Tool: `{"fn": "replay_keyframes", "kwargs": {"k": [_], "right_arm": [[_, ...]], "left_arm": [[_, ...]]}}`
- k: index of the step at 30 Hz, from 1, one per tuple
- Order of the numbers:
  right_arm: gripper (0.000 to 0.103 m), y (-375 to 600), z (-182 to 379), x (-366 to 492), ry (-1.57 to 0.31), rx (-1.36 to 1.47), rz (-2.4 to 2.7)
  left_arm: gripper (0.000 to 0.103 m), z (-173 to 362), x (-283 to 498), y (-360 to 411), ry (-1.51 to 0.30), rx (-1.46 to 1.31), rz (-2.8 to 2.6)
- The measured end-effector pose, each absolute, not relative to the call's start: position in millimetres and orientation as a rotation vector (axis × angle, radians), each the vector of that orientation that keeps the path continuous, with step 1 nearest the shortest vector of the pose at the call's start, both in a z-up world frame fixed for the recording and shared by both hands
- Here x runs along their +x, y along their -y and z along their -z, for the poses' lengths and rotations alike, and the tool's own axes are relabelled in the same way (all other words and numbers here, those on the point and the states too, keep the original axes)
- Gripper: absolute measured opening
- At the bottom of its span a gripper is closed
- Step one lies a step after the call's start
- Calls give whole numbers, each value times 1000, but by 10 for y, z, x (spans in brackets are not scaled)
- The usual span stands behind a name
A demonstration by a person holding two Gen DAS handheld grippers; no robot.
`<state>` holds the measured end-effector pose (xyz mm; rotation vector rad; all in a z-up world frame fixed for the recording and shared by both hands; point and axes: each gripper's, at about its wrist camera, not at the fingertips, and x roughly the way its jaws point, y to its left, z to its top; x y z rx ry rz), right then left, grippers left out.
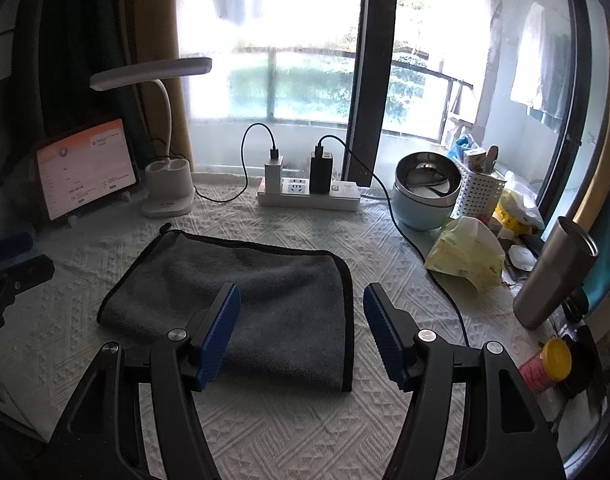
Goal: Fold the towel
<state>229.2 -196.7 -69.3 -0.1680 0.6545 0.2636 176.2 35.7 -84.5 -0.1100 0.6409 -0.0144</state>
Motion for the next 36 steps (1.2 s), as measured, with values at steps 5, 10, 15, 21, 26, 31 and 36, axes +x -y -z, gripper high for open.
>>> {"fn": "replay_keyframes", "kwargs": {"k": [5, 10, 15, 21, 26, 31, 36], "right_arm": [[67, 1986, 626, 2130, -634, -166, -263], [67, 2039, 542, 1947, -609, -163, -260], [67, 2098, 424, 1754, -576, -156, -257], [67, 2153, 208, 1481, -511, -144, -261], [67, 2218, -21, 1260, -446, -136, -257], [67, 2252, -269, 1029, -382, -136, -263], [67, 2278, -496, 830, -316, -132, -265]], "left_arm": [[89, 783, 1599, -322, -620, -105, 18], [89, 711, 1434, -281, -600, -102, 21], [89, 589, 1239, -208, -561, -80, 6], [89, 408, 990, -162, -493, -76, -4], [89, 197, 777, -126, -420, -70, -14], [89, -51, 549, -81, -328, -56, -19], [89, -251, 352, -54, -253, -57, -7]]}}
